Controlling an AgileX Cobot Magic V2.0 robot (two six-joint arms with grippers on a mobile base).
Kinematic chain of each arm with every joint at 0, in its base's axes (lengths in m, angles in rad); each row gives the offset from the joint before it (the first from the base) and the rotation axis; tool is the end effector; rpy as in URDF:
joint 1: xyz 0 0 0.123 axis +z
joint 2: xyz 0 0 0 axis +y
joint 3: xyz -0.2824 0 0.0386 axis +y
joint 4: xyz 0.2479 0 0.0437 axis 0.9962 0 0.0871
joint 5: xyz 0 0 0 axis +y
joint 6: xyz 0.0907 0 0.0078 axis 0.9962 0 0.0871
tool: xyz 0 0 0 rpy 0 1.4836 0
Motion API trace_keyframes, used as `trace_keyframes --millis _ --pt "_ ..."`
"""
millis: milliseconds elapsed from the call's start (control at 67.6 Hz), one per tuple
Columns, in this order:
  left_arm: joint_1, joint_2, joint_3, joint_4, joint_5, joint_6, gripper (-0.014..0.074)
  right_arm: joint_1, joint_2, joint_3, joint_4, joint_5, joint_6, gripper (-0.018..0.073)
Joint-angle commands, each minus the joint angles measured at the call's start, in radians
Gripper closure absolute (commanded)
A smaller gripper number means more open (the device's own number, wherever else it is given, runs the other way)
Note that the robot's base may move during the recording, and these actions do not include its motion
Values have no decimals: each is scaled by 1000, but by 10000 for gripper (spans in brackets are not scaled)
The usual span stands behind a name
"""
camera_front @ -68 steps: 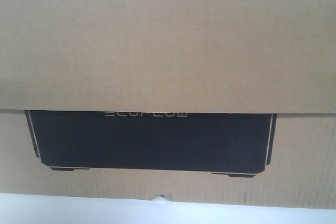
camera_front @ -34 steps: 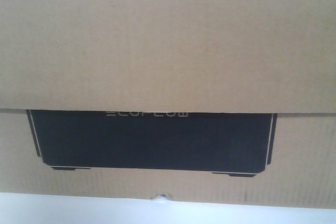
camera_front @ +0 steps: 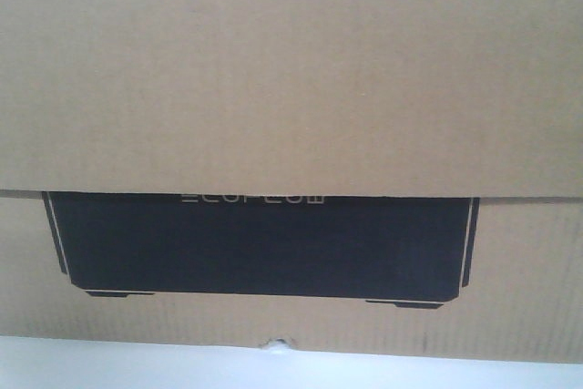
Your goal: Grab box from left shelf to table start
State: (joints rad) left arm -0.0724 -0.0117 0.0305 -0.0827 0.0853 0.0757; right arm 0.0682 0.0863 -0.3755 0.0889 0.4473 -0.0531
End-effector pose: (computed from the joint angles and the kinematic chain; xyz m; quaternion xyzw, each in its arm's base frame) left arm 0.0567 -0.0048 0.1957 0.0259 0.7125 -0.0302 0.7006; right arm 0.0375 0.0061 0.2919 -0.0281 0.7306 0.0465 0.6806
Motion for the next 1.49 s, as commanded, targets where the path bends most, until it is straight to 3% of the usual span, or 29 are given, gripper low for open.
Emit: trace_keyframes --millis 0,799,1140,1480 --pt "0 -16 -3 -10 -95 -4 689 -1 14 -27 -8 -93 -8 500" --pt "0 -16 -3 -10 -95 -4 689 -4 13 1 -8 -108 -4 500" --pt "0 -16 -3 -10 -95 -4 689 -101 -53 196 -10 -189 7 500" --pt "0 -14 -3 -10 -95 -4 689 -105 -106 409 -9 -396 21 500"
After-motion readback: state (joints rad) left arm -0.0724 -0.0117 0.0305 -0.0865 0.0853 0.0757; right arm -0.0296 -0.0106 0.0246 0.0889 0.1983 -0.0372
